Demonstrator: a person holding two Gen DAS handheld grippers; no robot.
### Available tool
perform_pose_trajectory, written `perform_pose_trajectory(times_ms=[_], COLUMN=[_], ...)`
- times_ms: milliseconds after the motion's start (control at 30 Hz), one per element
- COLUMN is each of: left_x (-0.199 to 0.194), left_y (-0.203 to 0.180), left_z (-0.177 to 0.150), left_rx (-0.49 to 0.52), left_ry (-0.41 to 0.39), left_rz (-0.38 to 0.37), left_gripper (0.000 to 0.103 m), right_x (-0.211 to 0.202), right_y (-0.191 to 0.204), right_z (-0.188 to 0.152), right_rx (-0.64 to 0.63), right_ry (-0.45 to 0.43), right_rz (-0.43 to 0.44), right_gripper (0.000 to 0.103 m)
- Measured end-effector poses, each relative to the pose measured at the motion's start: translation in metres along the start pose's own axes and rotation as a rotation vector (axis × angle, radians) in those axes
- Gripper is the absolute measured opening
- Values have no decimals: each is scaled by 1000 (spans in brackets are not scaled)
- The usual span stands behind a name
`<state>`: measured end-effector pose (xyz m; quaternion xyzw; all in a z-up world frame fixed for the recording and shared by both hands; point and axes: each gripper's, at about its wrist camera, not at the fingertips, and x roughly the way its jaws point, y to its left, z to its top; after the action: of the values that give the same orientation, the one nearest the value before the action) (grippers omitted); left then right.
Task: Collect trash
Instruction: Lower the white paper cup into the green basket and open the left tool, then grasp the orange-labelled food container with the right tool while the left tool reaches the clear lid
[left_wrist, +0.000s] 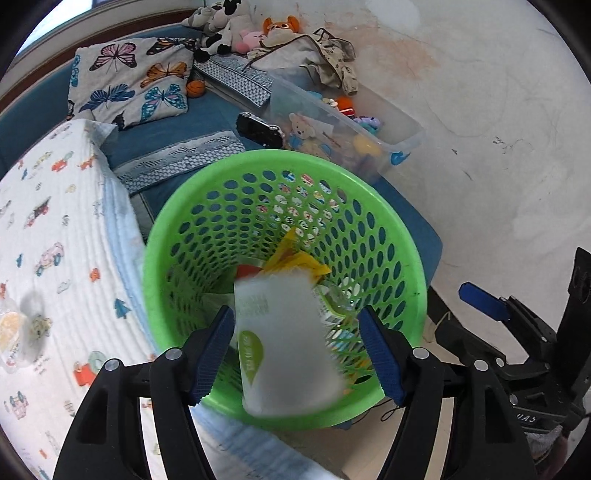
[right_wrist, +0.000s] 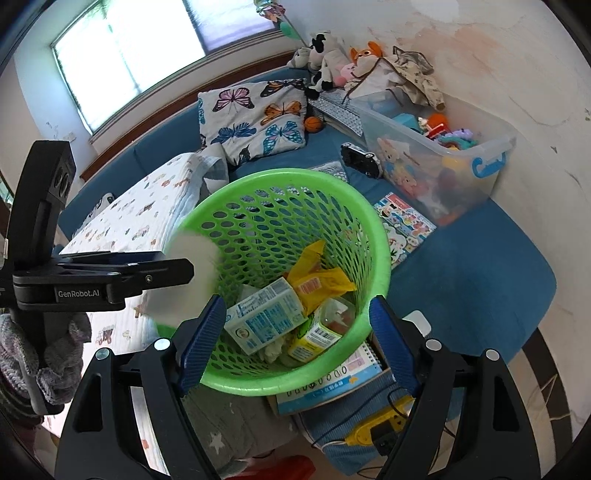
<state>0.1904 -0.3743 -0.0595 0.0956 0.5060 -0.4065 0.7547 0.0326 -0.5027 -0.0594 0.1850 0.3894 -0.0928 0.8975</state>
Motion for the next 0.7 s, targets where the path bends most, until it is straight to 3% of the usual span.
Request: perform_pose_trajectory(times_ms=[267,700], left_x=[-9,-52], left_y=[4,71], left_z=[-7,-37], left_rx=[11,-95], left_ry=[-17,-71], left_rz=[2,79], left_gripper=[72,72], right_x=[0,6], right_y=[5,48], right_z=[-2,-3], right_rx=[-7,-73], right_ry=[3,16], right_rz=[14,52], right_gripper=[80,80])
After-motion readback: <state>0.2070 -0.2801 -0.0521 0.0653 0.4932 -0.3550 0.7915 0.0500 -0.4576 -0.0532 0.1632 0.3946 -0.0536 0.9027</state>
